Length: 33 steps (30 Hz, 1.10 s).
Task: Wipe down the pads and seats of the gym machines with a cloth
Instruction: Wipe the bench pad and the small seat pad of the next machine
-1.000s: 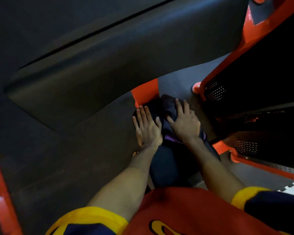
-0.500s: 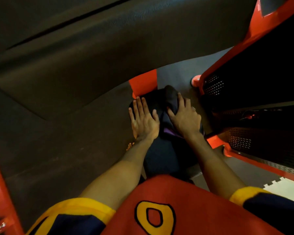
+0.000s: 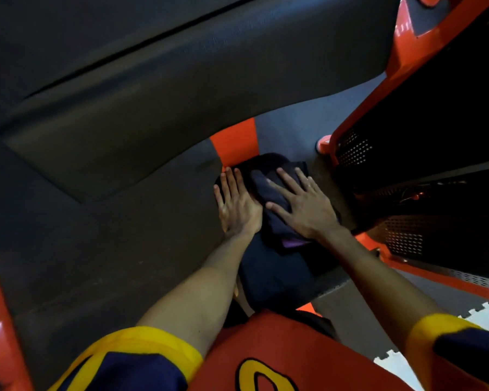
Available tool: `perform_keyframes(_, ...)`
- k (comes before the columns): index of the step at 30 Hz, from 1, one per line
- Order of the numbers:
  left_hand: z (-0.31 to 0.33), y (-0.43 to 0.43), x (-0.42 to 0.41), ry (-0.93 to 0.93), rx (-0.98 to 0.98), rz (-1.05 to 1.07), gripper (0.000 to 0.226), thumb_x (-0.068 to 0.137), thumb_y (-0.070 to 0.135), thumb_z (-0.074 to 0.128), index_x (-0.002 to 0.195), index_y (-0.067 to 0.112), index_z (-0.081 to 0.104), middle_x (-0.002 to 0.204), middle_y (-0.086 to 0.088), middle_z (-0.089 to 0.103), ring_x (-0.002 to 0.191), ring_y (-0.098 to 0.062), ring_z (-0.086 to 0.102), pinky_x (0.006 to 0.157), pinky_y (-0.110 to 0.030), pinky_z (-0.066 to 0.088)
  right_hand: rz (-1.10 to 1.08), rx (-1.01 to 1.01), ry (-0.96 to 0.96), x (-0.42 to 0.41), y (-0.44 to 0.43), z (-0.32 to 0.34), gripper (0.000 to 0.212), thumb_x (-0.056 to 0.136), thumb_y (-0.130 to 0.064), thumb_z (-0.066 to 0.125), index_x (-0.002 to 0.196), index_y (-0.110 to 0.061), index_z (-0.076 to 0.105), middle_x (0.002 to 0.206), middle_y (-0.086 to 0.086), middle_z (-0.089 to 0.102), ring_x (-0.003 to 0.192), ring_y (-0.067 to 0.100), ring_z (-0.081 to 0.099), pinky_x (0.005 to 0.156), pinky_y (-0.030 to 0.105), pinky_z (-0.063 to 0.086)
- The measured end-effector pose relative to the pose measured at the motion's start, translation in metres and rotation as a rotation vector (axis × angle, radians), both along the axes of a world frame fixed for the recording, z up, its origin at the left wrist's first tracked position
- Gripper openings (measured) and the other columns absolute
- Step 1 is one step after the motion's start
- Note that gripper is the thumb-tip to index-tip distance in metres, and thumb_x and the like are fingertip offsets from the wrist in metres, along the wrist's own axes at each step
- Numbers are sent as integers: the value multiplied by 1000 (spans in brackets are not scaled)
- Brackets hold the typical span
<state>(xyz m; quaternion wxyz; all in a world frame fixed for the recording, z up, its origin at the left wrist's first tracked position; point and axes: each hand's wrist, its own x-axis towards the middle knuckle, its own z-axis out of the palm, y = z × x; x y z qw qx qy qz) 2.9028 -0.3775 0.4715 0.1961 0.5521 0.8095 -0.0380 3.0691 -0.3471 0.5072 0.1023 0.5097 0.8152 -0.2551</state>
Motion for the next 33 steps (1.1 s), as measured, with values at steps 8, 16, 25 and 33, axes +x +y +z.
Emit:
perform_keyframes(8,-2,0,-4,13,-10,-48,85,94,31,49,161,7,3,169,-11,-1,156,-25,-4,126,-46,-3,-92,-35,-24,-53,58,-15,66,103,-59,39,162,-35,21,172,-1,10,157,38,5,126,50,6)
perform_keyframes(16,-3,-1,-4,-54,100,31,60,106,29,30,160,7,15,169,-9,10,156,-21,5,125,-40,-4,-229,-118,-9,-13,43,-4,68,102,-60,39,162,-40,15,171,1,9,150,38,30,119,49,28)
perform_keyframes(25,3,-33,0,-70,85,-32,60,107,29,27,161,8,10,169,-7,4,156,-19,1,126,-38,-6,-153,105,-139,-2,-66,21,80,92,-72,9,163,-34,13,172,3,3,157,37,6,127,48,4)
perform_keyframes(33,12,-58,16,-86,129,-36,60,108,30,27,160,7,12,169,-9,7,156,-20,2,125,-37,-6,-679,-55,-62,3,-22,33,69,101,-62,36,157,-24,32,154,18,44,132,46,49,108,49,38)
